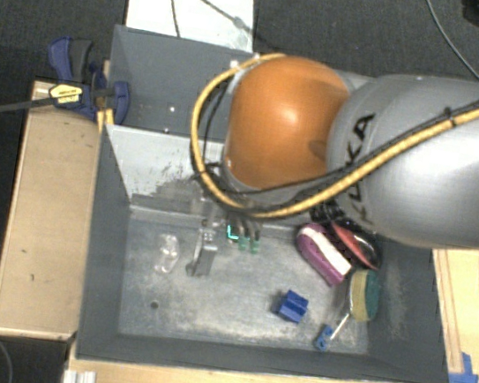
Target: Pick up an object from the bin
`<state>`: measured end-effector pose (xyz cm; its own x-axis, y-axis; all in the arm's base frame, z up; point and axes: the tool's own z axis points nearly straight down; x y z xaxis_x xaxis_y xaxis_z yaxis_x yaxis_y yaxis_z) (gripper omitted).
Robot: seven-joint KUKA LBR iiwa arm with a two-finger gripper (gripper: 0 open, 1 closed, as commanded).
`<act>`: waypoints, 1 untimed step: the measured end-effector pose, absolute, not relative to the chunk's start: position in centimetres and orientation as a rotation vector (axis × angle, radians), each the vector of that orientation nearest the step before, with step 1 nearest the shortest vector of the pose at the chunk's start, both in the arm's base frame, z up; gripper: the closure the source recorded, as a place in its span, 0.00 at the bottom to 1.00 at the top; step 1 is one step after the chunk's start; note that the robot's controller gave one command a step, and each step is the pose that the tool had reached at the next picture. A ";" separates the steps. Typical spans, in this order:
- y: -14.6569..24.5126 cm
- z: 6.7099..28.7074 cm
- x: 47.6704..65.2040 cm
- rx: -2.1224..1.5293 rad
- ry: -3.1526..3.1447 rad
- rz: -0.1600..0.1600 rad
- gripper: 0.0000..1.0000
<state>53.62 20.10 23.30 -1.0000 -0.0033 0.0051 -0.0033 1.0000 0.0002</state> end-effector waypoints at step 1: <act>20.2 6.6 56.5 0.333 -3.120 0.001 0.00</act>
Offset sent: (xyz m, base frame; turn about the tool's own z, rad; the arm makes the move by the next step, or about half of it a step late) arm 0.0296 0.0014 -0.1630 -0.2092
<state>56.50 20.19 6.63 -0.9775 -0.2108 0.0040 -0.2108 0.9775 -0.0003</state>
